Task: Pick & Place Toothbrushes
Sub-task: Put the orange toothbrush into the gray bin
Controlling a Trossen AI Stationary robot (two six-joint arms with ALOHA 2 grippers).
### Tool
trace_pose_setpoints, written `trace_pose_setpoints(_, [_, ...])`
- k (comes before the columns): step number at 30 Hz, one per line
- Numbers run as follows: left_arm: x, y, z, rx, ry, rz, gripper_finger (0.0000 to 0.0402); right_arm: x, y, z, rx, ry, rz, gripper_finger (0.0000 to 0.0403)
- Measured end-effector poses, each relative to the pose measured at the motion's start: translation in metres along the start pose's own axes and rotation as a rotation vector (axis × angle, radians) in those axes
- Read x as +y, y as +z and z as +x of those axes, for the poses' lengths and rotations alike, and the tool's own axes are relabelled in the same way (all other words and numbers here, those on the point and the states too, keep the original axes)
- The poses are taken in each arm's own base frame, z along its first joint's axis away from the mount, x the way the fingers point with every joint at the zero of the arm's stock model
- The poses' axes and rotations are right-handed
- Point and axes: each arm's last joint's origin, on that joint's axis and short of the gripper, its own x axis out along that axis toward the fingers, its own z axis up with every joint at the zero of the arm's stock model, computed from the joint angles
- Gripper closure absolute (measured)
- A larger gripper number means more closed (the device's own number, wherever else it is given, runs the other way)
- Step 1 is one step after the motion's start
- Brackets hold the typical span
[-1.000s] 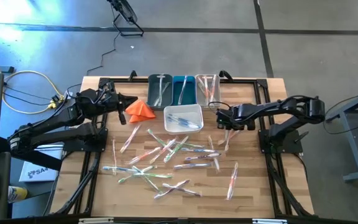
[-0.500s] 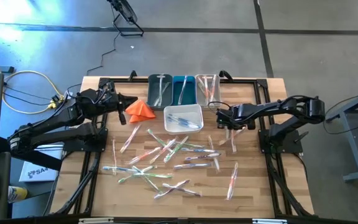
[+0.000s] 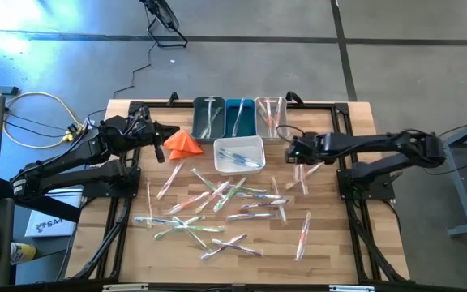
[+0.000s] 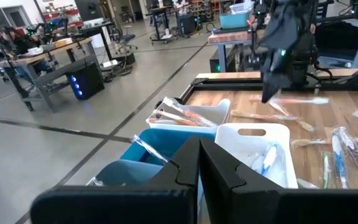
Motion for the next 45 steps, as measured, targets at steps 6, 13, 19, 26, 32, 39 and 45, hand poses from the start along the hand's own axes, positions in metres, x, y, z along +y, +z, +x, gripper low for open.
trace_pose_setpoints(6, [0.000,0.000,0.000,0.000,0.000,0.000,0.0394,-0.005,0.006,-0.029,-0.057,0.179,0.008,0.0388])
trace_pose_setpoints(13, [0.000,0.000,0.000,-0.003,0.000,0.000,0.0394,-0.001,0.015,-0.057,-0.183,0.425,-0.036,0.0388])
trace_pose_setpoints(19, [0.001,0.001,0.000,-0.003,0.020,0.000,0.0394,0.006,0.023,-0.070,-0.355,0.522,-0.094,0.0388])
trace_pose_setpoints(26, [0.001,0.001,0.000,-0.002,0.022,0.000,0.0394,0.015,0.031,-0.074,-0.564,0.511,-0.149,0.0388])
trace_pose_setpoints(32, [0.001,0.000,0.000,-0.002,0.024,0.000,0.0394,0.026,0.037,-0.074,-0.691,0.502,-0.155,0.0388])
trace_pose_setpoints(39, [0.001,0.000,0.000,-0.002,0.024,0.012,0.0394,0.049,0.042,-0.062,-0.795,0.519,-0.154,0.0388])
trace_pose_setpoints(45, [0.001,0.001,0.000,-0.002,0.026,0.017,0.0394,0.071,0.050,-0.049,-0.926,0.533,-0.178,0.0388])
